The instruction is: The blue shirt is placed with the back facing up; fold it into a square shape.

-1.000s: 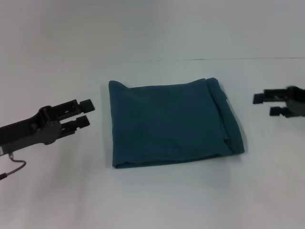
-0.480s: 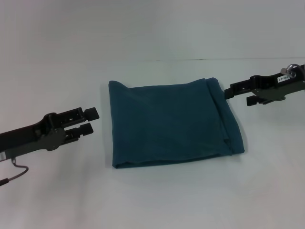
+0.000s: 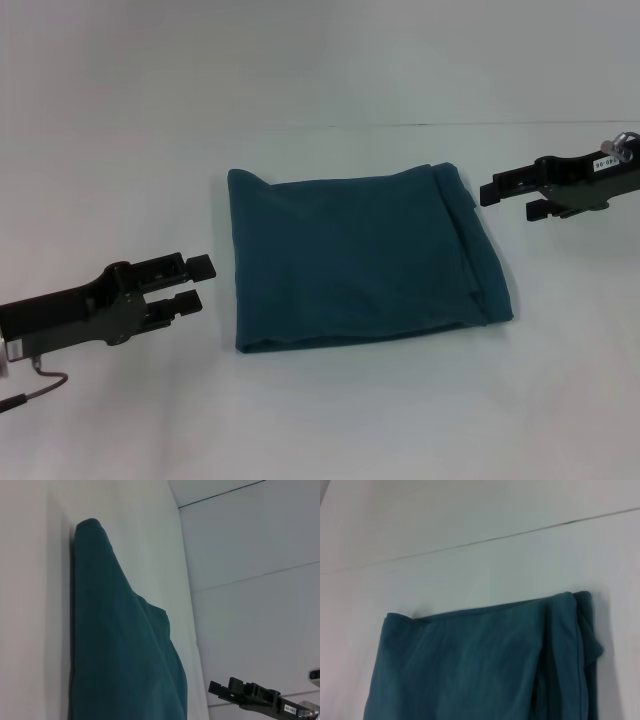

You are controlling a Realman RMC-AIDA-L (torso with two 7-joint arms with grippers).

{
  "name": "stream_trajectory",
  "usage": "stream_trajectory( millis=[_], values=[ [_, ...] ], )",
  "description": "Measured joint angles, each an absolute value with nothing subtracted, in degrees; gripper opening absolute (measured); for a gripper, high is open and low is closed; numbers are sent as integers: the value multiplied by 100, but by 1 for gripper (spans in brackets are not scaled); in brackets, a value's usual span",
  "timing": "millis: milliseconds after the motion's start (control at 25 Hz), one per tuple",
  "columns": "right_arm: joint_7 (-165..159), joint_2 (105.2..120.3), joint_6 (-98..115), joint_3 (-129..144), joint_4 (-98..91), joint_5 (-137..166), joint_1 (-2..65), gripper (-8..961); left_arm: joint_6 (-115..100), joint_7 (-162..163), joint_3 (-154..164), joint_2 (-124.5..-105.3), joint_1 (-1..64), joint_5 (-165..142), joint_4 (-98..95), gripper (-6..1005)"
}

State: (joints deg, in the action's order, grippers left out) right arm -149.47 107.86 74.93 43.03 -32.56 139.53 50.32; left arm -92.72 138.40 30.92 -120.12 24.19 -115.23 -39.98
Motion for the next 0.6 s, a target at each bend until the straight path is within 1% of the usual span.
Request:
stream_trajectory(
  millis=[440, 600],
  values=[
    [-14933, 10792, 7509, 4341, -3256, 13947, 5032, 899, -9270, 13852, 3094, -12015, 2425, -11518, -3999, 704],
    [-14891, 10863, 7490, 4358, -3200, 13960, 5065, 900, -9261, 13824, 3089, -12017, 2447, -11502, -3999, 703]
  ],
)
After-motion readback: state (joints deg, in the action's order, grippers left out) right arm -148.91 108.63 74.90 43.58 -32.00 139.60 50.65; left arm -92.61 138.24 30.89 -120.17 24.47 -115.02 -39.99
